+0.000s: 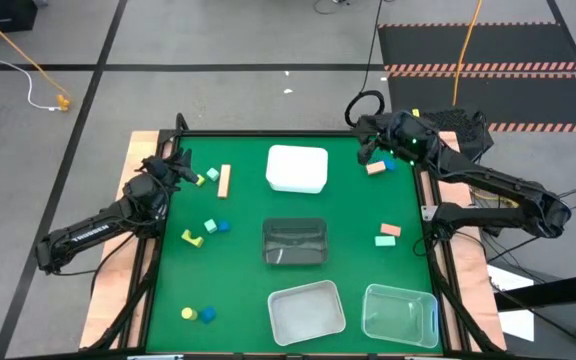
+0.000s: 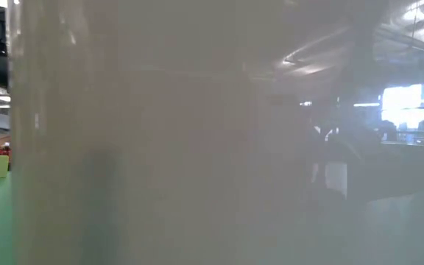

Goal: Sort & place blocks by color
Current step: Put the top right light brown block into the transparent bin

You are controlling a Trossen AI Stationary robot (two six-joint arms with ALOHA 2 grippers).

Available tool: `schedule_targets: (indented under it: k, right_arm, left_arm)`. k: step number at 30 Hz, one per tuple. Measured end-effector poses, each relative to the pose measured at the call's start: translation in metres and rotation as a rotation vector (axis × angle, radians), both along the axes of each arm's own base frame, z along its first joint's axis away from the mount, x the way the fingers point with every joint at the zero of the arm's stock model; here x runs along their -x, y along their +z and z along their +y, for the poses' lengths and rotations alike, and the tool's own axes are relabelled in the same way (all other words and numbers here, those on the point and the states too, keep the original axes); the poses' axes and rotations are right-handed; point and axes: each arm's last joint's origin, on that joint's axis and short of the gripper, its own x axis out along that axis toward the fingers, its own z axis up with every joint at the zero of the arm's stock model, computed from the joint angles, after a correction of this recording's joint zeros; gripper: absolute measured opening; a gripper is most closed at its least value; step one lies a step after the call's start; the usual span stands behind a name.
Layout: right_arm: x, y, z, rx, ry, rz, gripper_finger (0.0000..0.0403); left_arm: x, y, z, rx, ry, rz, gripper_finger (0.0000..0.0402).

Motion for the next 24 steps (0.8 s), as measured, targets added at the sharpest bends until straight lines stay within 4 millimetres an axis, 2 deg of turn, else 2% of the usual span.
schedule_targets:
  k: [5,9,13,18,21,24]
  right_arm:
    - [-0.004,0.028,-0.004,0.042,0.010,0.089,0.0224]
    - [-0.001,0.027,-0.010,-0.115,-0.008,0.332,0.0224]
    - [0.000,0.012,-0.018,-0.291,-0.041,0.531,0.0224]
    - [0.000,-0.024,-0.026,-0.474,-0.026,0.826,0.0224]
    - [-0.004,-0.043,-0.029,-0.530,0.036,1.000,0.0224]
    - [-0.010,-0.059,-0.034,-0.521,0.108,1.101,0.0224]
  left_arm:
    - [0.000,0.000,0.000,0.000,0.000,0.000,0.0163]
    - [0.000,0.000,0.000,0.000,0.000,0.000,0.0163]
    - [0.000,0.000,0.000,0.000,0.000,0.000,0.0163]
    - [0.000,0.000,0.000,0.000,0.000,0.000,0.0163]
    - [0.000,0.000,0.000,0.000,0.000,0.000,0.0163]
    - [0.000,0.000,0.000,0.000,0.000,0.000,0.0163]
